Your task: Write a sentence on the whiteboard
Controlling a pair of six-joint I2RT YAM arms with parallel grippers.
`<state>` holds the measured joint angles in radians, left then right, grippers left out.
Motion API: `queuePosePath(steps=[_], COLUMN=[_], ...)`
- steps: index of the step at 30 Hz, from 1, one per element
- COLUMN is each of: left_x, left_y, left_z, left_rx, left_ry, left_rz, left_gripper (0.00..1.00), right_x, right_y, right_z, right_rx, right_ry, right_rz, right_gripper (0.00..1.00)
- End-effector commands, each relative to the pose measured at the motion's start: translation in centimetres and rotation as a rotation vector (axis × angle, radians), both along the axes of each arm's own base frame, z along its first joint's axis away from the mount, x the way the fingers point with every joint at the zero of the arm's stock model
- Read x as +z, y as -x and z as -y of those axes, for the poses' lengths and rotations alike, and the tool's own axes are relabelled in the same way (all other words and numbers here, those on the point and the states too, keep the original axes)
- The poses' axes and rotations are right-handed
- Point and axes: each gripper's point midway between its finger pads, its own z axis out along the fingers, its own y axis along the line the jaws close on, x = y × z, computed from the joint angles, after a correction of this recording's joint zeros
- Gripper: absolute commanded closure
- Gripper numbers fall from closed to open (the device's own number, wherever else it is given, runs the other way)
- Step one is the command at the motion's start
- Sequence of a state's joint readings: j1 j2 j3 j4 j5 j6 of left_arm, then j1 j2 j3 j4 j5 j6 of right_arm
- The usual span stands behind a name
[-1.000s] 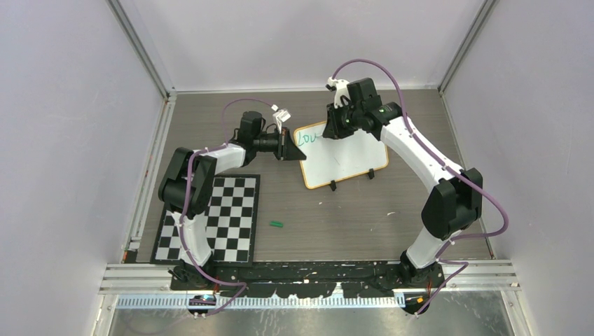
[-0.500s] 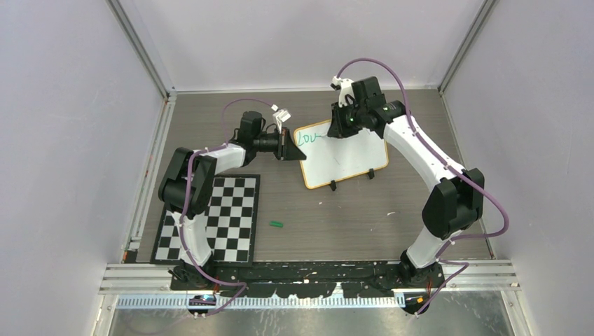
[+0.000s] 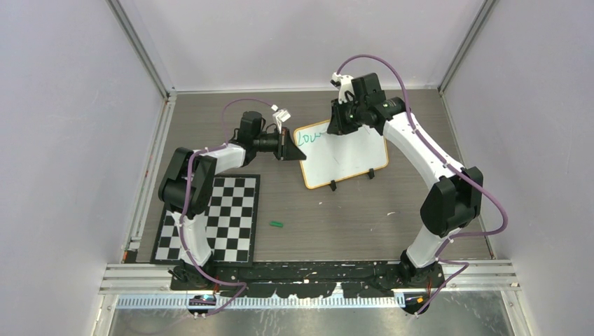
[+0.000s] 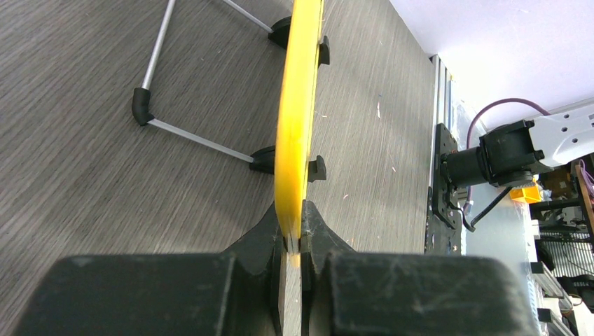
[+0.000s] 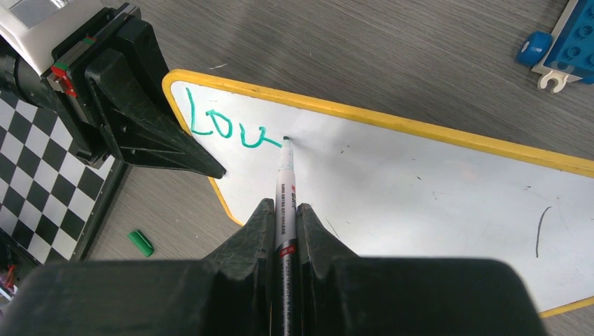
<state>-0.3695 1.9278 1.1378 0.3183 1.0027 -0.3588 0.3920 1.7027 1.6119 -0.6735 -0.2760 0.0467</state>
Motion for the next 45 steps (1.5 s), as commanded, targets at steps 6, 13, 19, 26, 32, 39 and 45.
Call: queuePosePath(steps=[6,13,19,26,32,39,45], left_x=[-0.1,-0.1,-0.2,-0.2,-0.1,-0.1,0.6], left_y=[1.0,1.0,1.0,1.0,1.0,1.0,1.3], left_z=[0.4,0.4,0.4,0.4,0.4,0.5,0.6], left_rx=[-0.036,-0.035,-0.035,-0.034,-0.034,-0.035,-0.049], left_ry=[-0.003,-0.002,-0.006,-0.007,-0.008,-0.007,0.003], left_rz=[-0.003,-0.003,-0.006,-0.004,-0.001,-0.001,0.011], left_gripper=[1.0,1.0,1.0,1.0,1.0,1.0,0.79], right_x=[1.5,0.8,-0.3,-0.6,0.4,1.1,2.4], right_y=[-0.9,-0.3,0.1,0.4,-0.4,-0.4,0.6], right_z=[-1.7,-1.7,-1.1,-0.2,1.4,1.6,0.6], right_rx=[0.026,0.034,0.031,0.017,-0.022,-0.016,0.04], right_ry=[-0.035,-0.027,-0.001,0.025,0.026,0.024,-0.029], right_rz=[0.062,0.047,0.033,0.042,0.06,0.067,0.061], right_gripper=[1.0,1.0,1.0,1.0,1.0,1.0,1.0])
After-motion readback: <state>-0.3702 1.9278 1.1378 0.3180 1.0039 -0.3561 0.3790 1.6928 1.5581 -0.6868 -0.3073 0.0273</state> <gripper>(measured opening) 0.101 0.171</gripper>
